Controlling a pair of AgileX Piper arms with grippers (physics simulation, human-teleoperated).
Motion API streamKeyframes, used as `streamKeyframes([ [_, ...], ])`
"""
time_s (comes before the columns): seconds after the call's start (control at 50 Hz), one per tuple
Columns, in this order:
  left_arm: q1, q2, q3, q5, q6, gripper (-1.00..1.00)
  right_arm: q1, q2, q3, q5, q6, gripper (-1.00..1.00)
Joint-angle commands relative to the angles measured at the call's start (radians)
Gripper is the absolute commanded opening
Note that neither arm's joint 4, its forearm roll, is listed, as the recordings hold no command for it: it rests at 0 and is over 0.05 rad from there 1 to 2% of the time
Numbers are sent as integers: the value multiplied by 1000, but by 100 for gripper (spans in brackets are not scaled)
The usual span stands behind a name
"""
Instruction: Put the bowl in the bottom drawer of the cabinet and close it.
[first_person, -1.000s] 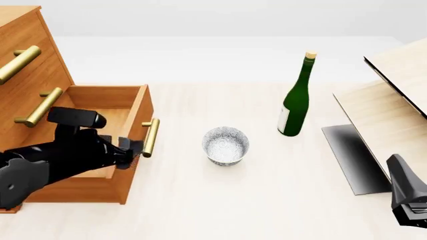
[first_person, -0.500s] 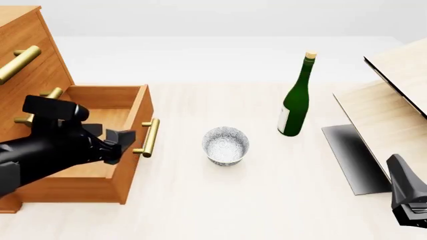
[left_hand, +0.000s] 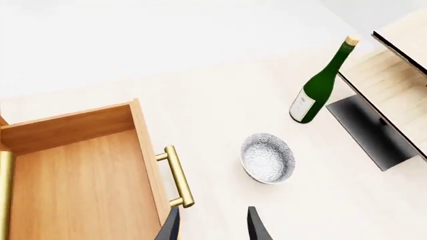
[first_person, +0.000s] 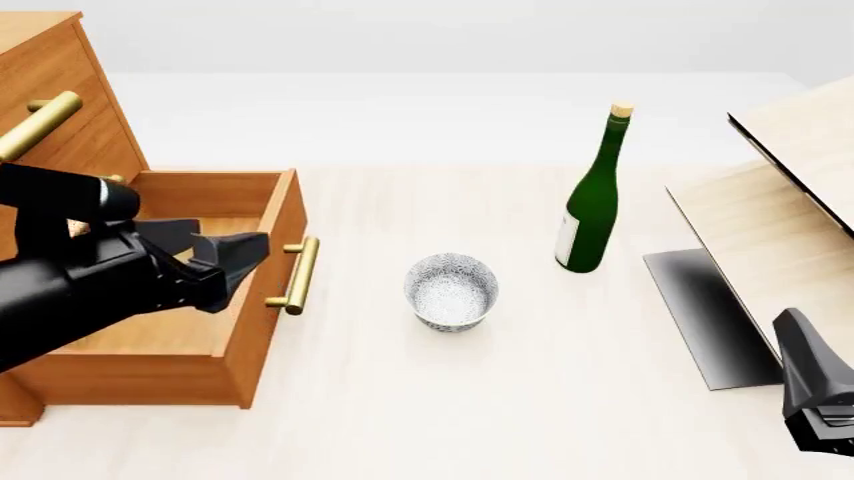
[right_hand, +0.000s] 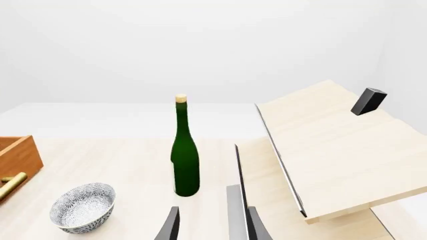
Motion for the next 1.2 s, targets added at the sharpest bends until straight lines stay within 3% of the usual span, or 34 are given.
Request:
streamKeyframes([
  [0.02, -37, -25, -21, -11, -38, 100, 0, 0, 0, 0, 0, 100],
  [0.64, -112, 34, -103, -58, -57, 100, 0, 0, 0, 0, 0, 100],
  [1.2, -141, 186, -172, -145, -84, 100, 0, 0, 0, 0, 0, 100],
])
